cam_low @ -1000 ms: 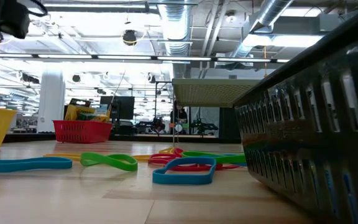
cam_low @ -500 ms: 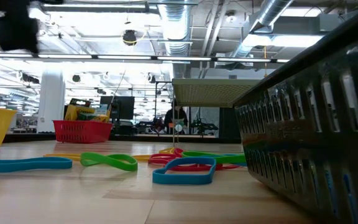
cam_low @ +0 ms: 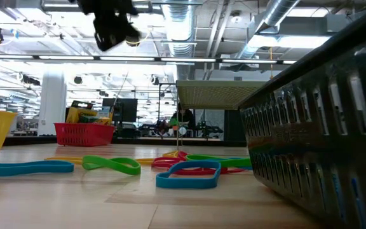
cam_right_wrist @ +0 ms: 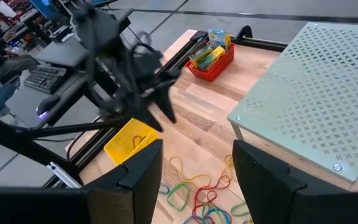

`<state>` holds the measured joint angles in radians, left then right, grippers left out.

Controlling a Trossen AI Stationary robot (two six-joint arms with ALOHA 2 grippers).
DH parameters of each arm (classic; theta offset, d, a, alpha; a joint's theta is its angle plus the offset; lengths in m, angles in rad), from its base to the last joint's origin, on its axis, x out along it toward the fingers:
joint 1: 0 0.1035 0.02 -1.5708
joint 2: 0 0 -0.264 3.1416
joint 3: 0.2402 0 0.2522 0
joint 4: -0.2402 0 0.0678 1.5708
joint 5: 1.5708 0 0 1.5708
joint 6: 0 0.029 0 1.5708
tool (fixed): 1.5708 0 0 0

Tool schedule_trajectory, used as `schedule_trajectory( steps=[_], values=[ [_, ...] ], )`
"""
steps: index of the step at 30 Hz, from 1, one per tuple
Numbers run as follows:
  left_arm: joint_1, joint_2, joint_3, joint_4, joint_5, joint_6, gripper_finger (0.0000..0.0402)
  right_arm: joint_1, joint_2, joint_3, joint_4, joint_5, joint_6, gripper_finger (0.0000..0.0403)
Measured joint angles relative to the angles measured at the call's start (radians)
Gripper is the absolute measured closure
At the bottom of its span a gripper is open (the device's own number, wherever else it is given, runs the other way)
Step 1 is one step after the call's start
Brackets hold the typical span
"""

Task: Pick & Place Office Desk Supplies
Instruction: Put the yellow rubber band into the yellow bin

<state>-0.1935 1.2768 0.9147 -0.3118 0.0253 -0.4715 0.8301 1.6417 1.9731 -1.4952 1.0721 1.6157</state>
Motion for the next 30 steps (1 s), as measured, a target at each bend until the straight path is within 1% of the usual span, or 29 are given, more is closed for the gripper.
schedule_trajectory(
  steps=[3,6,10,16,22,30],
  values=[
    [0.014,0.063,0.030,-0.107,0.008,0.095,0.0245,-0.002,0.000,0.000,0.010,0.000,0.000,0.0212],
    [0.013,0.122,0.038,-0.140,0.009,0.155,0.0249,-0.009,0.000,0.000,0.016,-0.002,0.004,0.0212],
    [-0.010,0.188,0.038,-0.134,0.011,0.201,0.0258,-0.014,0.000,0.000,0.017,-0.005,0.007,0.0212],
    [-0.019,0.283,0.039,-0.082,0.014,0.206,0.0262,-0.028,0.000,0.000,0.016,-0.013,0.016,0.0212],
    [0.007,0.344,0.039,-0.069,-0.018,0.233,0.0262,-0.035,0.000,0.000,0.016,-0.023,0.016,0.0212],
    [0.034,0.405,0.039,-0.064,-0.008,0.283,0.0262,-0.035,0.000,0.000,0.015,-0.025,0.018,0.0212]
  ],
)
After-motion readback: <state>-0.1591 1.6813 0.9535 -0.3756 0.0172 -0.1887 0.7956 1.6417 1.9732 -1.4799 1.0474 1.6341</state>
